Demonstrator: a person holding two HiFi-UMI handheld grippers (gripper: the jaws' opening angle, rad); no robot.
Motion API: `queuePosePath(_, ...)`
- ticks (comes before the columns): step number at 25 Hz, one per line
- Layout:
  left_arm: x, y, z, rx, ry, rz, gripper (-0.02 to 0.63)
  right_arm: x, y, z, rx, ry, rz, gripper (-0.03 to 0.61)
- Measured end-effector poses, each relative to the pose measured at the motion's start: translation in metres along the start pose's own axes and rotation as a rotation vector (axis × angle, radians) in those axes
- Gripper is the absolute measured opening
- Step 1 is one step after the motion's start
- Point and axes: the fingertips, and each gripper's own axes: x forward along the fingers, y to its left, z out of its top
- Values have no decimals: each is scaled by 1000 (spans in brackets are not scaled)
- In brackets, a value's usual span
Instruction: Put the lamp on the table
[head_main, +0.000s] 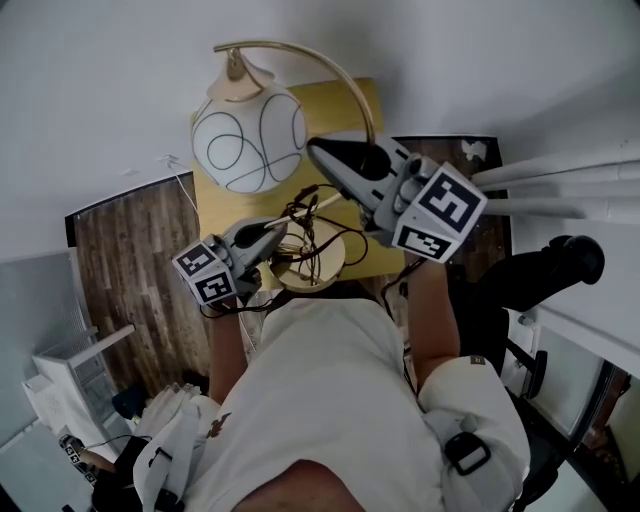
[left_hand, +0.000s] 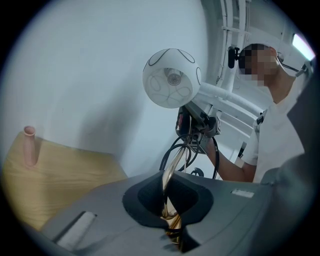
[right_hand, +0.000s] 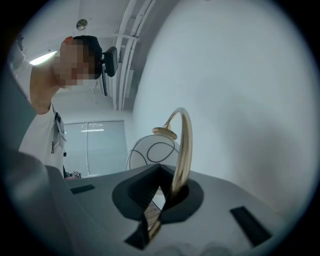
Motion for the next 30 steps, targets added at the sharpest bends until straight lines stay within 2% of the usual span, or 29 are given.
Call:
queuePosePath(6, 0, -7, 10, 30, 4, -3, 0, -4, 8, 14, -12, 9, -14, -1)
queuePosePath(13, 0, -3, -1, 53, 8, -19, 0, -9, 13, 2, -19, 24, -37, -1)
queuePosePath(30, -2, -14, 12, 142, -6, -13, 0, -20, 32, 20, -52, -3, -52, 0)
